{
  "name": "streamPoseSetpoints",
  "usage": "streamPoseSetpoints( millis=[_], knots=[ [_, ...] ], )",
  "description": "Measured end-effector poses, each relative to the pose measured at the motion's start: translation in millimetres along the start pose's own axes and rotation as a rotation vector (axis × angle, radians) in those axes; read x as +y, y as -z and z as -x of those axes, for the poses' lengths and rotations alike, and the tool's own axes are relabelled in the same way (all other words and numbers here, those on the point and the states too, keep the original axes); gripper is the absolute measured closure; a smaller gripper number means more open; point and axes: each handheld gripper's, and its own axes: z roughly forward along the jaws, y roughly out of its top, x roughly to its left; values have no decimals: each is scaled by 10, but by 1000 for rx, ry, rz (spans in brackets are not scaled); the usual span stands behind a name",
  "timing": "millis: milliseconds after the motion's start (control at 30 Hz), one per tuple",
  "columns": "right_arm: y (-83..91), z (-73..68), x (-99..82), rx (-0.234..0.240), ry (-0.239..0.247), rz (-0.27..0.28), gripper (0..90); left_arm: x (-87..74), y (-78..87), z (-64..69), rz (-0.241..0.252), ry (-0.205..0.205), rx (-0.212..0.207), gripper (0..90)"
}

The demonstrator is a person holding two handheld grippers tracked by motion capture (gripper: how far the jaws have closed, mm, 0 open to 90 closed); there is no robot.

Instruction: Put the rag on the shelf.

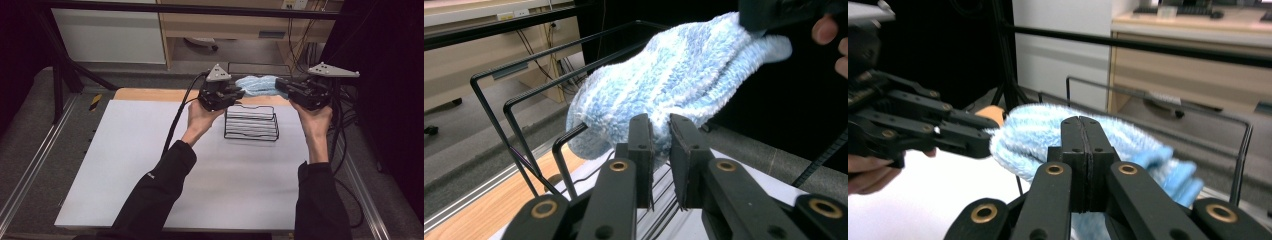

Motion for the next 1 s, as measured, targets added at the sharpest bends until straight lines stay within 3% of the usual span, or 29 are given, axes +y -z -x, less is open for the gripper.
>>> streamPoseSetpoints(
  millis=[233, 400, 500, 700, 833, 1000],
  knots=[
    [-7, 69, -176, 4, -23, -35, 900, 59, 112, -12, 24, 38, -28, 737],
    [-25, 72, -280, 7, -18, -43, 900, 164, 148, 25, 43, 42, -19, 739],
    [-46, 77, -336, 4, -15, -56, 900, 176, 104, 64, 21, 27, 1, 761],
    [-50, 116, -434, 1, -17, -51, 900, 37, -78, 64, -84, 9, 15, 841],
    [-51, 146, -494, -8, -19, -46, 900, -55, -150, 31, -107, 14, 24, 863],
    [-71, 177, -558, -29, -12, -38, 900, -132, -210, 10, -102, 15, 41, 876]
  ],
)
